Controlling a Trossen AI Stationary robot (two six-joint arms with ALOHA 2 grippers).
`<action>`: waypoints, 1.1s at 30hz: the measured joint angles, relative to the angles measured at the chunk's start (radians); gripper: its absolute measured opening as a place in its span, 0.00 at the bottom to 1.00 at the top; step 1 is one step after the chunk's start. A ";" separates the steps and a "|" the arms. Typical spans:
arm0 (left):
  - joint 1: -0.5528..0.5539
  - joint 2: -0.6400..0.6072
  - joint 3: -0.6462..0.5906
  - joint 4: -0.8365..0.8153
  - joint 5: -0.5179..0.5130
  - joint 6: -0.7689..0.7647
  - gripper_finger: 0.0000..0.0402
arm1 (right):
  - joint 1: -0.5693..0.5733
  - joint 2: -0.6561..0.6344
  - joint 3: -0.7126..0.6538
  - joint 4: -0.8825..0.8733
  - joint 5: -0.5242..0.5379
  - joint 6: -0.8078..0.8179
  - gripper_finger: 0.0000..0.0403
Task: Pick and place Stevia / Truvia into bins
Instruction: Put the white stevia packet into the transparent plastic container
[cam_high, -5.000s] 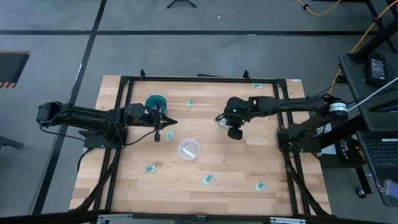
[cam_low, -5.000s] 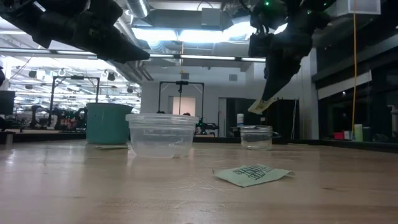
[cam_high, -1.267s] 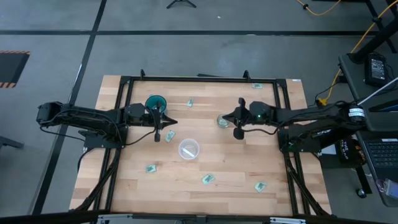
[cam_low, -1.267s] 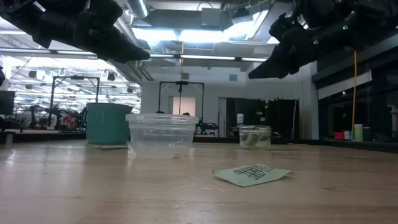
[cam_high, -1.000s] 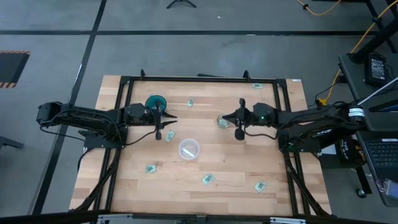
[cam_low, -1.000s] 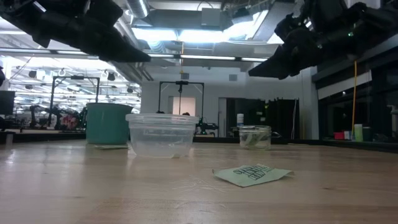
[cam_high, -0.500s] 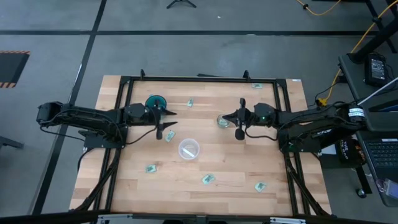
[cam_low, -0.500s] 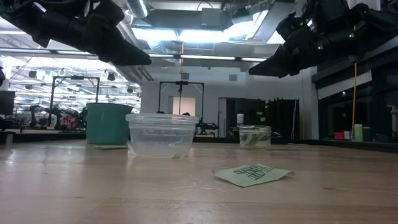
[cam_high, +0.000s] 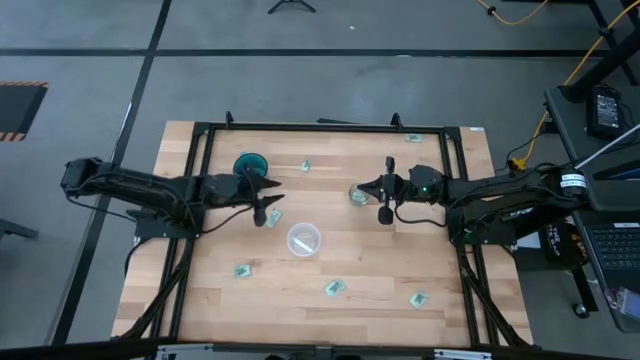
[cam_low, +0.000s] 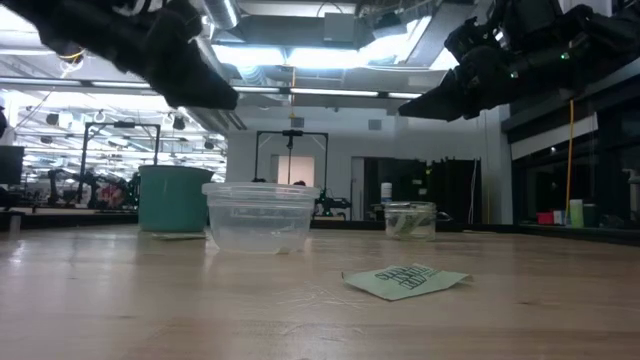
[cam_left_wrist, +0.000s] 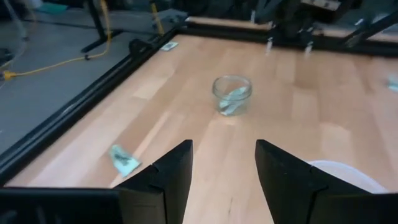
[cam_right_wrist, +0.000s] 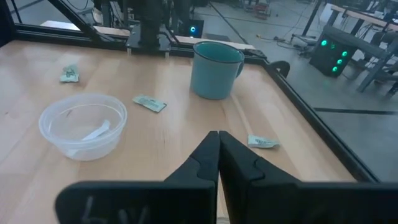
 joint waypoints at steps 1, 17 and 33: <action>-0.013 0.010 0.024 -0.040 -0.018 -0.004 0.42 | 0.000 0.000 0.000 0.000 0.000 0.001 0.03; -0.173 0.190 0.184 -0.445 -0.075 -0.240 0.42 | 0.002 0.000 0.000 -0.035 0.000 0.102 0.03; -0.193 0.191 0.181 -0.607 -0.102 -0.538 0.42 | 0.002 0.000 0.000 -0.044 0.000 0.075 0.03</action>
